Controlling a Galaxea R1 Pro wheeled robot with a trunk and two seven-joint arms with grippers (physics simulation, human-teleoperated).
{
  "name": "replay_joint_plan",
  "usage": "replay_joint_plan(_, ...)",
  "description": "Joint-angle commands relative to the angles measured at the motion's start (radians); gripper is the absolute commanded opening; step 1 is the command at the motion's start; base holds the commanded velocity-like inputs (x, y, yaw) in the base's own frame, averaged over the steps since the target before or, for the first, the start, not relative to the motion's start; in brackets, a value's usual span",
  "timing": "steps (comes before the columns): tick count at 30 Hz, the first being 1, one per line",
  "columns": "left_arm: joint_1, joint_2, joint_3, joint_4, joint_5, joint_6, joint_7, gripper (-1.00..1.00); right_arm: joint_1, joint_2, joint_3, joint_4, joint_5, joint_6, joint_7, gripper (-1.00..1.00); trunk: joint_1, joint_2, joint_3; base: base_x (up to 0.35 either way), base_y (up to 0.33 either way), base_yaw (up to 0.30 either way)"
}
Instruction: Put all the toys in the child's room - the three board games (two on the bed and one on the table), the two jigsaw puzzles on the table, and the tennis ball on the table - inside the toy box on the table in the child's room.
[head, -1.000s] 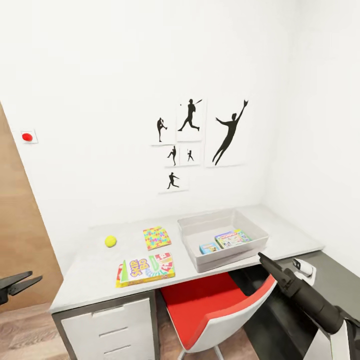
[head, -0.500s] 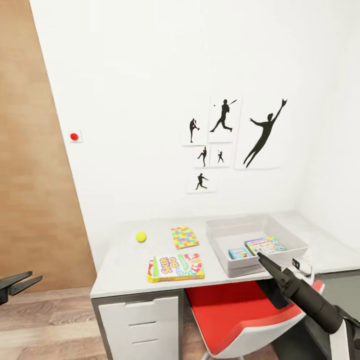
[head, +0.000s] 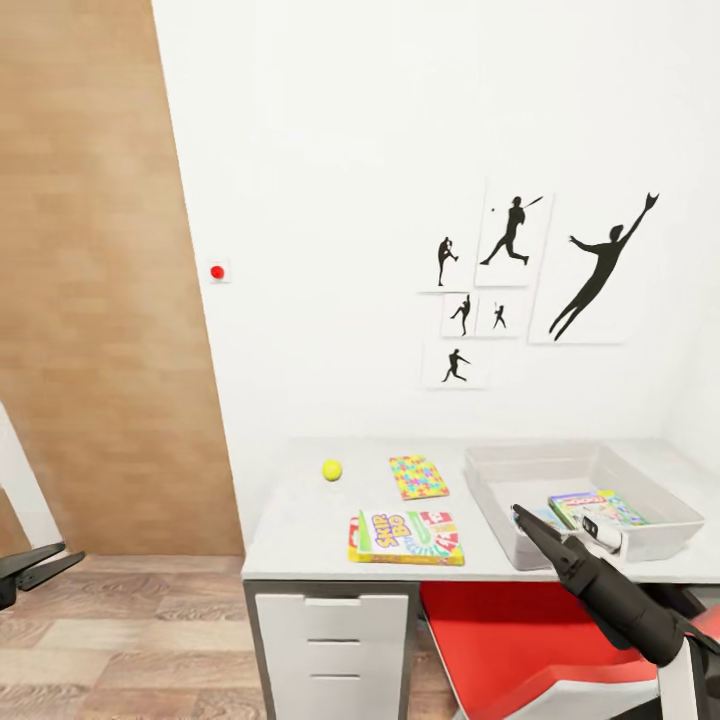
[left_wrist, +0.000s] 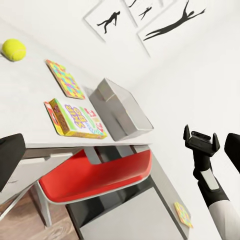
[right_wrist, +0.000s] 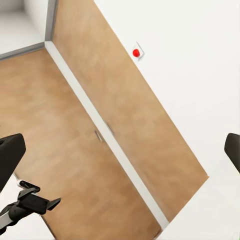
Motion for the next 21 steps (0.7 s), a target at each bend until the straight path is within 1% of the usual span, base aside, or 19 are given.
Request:
replay_joint_plan(1, -0.001, 0.000, 0.000, 0.001, 0.000, 0.010, -0.004, 1.00, -0.001, 0.001, -0.002, -0.001, -0.001, 0.010, 0.003, 1.00, 0.000, -0.001, -0.001, 0.000, 0.188, 0.079)
replay_joint_plan(4, -0.001, 0.000, 0.000, 0.001, -0.001, 0.010, -0.004, 1.00, -0.001, 0.001, -0.002, -0.001, -0.001, 0.010, 0.003, 1.00, 0.000, -0.001, -0.001, 0.000, 0.209, 0.041)
replay_joint_plan(16, -0.001, 0.000, 0.000, 0.002, -0.002, 0.011, -0.004, 1.00, -0.001, 0.001, -0.002, 0.000, -0.002, 0.010, 0.005, 1.00, 0.000, -0.001, -0.001, 0.000, 0.126, 0.006)
replay_joint_plan(21, -0.001, 0.000, 0.000, 0.002, -0.002, 0.010, -0.004, 1.00, -0.001, 0.000, -0.002, 0.001, -0.002, 0.011, 0.006, 1.00, 0.000, -0.001, -0.001, 0.000, 0.211, 0.000)
